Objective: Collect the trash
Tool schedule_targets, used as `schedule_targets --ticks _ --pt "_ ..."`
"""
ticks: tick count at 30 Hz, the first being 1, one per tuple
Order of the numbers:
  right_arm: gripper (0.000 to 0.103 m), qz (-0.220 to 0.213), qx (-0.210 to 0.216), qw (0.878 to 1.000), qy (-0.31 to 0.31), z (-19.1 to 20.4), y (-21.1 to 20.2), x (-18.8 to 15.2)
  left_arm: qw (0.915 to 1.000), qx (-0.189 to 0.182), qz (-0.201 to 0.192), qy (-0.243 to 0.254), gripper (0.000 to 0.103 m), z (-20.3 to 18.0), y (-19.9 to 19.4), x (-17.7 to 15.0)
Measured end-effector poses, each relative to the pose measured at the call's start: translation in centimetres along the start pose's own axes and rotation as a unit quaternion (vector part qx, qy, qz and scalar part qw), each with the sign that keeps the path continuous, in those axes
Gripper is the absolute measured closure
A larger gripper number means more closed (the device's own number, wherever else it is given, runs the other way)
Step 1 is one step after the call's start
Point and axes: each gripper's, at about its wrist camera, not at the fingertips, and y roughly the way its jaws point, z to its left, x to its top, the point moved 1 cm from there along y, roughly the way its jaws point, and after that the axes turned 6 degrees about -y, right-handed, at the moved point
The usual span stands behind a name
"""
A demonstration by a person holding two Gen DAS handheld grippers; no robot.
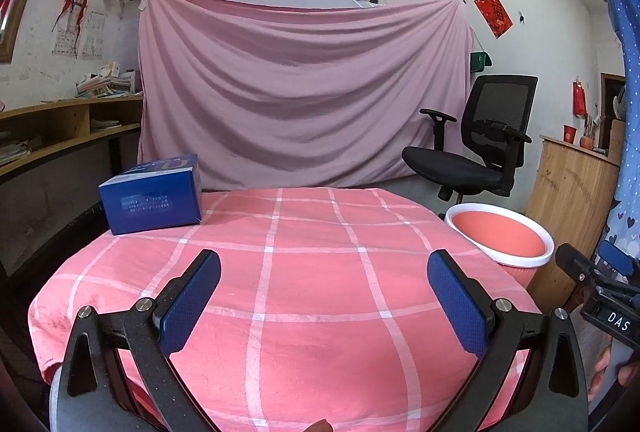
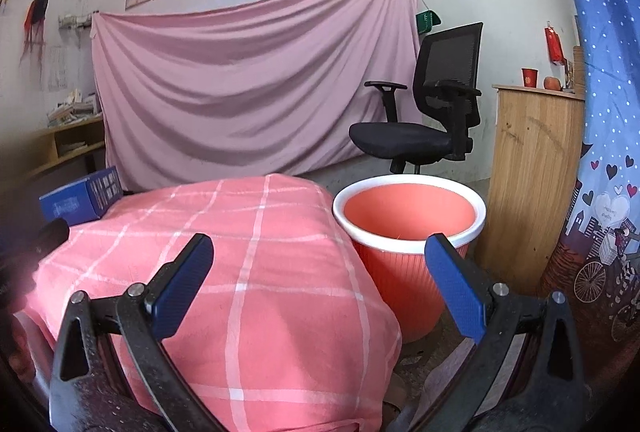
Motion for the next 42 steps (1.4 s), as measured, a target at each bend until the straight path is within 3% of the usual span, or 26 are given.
schedule_targets --ticks 42 --pt "0.0 0.002 0.005 1.0 0.0 0.36 0.06 -0.03 1.0 0.006 0.001 0.0 0.002 0.26 0.34 -0.17"
